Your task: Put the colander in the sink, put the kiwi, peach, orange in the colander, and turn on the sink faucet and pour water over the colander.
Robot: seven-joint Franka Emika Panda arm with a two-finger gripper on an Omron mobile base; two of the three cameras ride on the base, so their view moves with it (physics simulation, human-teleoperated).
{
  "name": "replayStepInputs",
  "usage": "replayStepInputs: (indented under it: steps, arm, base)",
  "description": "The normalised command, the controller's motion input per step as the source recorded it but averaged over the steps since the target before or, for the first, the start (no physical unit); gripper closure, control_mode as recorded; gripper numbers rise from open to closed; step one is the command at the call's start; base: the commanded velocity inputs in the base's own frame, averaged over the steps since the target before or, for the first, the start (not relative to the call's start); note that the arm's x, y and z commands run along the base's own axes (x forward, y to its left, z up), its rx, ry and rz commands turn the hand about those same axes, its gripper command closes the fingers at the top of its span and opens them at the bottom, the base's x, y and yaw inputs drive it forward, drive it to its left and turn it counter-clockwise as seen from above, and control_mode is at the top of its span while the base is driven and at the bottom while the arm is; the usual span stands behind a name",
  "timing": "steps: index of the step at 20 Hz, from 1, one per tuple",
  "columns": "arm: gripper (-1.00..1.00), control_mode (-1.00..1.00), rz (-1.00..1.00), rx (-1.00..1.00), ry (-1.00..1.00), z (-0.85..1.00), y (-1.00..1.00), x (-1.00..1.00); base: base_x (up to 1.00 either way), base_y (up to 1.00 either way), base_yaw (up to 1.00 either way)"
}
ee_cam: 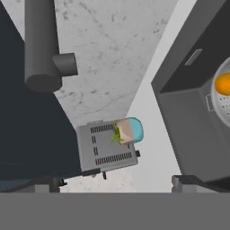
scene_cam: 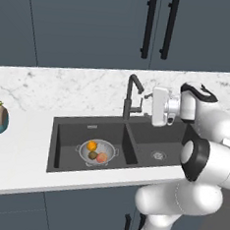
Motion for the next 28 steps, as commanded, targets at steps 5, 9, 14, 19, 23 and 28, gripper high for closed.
replayStepInputs:
  steps: [5,9,14,19,23,28]
  arm:
    - [-1.0,-1.0,0.01,0.0,0.0,-0.06,0.0,0.25]
    - [-1.0,-1.0,0.01,0.0,0.0,-0.04,0.0,0.22]
    - [-1.0,-1.0,0.01,0.0,0.0,-0.06,0.03,0.19]
    - [-1.0,-1.0,0.01,0.0,0.0,-0.11,0.11,0.12]
    - [-1.0,-1.0,0.01,0.0,0.0,-0.08,0.1,0.16]
    - [-1.0,-1.0,0.01,0.0,0.0,-0.03,0.04,0.21]
  base:
    - [0.0,0.0,0.0]
    - [0.0,0.0,0.0]
    - [0.0,0.0,0.0]
    - [0.0,0.0,0.0]
    - [0.0,0.0,0.0]
    - [0.0,0.0,0.0]
